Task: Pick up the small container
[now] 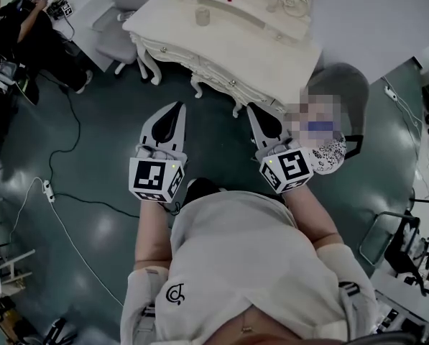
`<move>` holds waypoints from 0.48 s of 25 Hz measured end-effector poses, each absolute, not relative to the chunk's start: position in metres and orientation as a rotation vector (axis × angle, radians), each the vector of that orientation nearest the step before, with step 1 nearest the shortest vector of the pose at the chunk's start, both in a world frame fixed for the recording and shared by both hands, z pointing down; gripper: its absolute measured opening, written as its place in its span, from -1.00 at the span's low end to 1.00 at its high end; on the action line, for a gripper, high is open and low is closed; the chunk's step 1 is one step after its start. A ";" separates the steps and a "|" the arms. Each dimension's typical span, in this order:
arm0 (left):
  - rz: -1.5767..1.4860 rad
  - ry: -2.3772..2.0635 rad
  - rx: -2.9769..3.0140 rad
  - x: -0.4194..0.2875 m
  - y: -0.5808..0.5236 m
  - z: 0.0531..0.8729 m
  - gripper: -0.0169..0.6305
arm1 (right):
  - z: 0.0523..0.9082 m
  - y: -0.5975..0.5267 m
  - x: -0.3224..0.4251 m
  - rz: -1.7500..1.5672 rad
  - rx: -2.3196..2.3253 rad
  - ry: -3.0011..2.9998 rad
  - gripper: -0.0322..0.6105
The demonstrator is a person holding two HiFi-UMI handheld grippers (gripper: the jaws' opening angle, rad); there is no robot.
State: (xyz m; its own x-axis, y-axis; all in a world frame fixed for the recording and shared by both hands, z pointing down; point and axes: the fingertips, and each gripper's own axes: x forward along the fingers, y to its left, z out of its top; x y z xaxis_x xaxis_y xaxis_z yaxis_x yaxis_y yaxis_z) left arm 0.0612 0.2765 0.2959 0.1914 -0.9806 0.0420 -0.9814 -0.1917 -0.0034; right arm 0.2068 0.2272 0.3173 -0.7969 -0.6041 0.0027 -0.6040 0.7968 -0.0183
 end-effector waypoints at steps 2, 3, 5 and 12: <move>0.057 -1.981 2.395 0.059 0.271 0.299 -0.91 | 0.320 0.221 0.207 -0.035 -1.018 2.970 -0.89; 0.057 -1.982 2.390 0.058 0.268 0.300 -0.91 | 0.321 0.217 0.206 -0.033 -1.029 2.972 -0.89; 0.059 -1.983 2.384 0.055 0.260 0.301 -0.91 | 0.324 0.207 0.205 -0.036 -1.041 2.976 -0.89; 0.087 -1.959 2.365 0.027 0.218 0.315 -0.91 | 0.340 0.164 0.179 -0.058 -1.068 2.994 -0.89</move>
State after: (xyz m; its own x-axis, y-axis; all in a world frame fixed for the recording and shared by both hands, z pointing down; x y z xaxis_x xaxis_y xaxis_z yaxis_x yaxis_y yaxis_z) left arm 0.0270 0.2180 0.3150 0.1863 -0.9786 0.0879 -0.9825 -0.1855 0.0177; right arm 0.1794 0.1642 0.3395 -0.7736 -0.6318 0.0482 -0.6332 0.7737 -0.0217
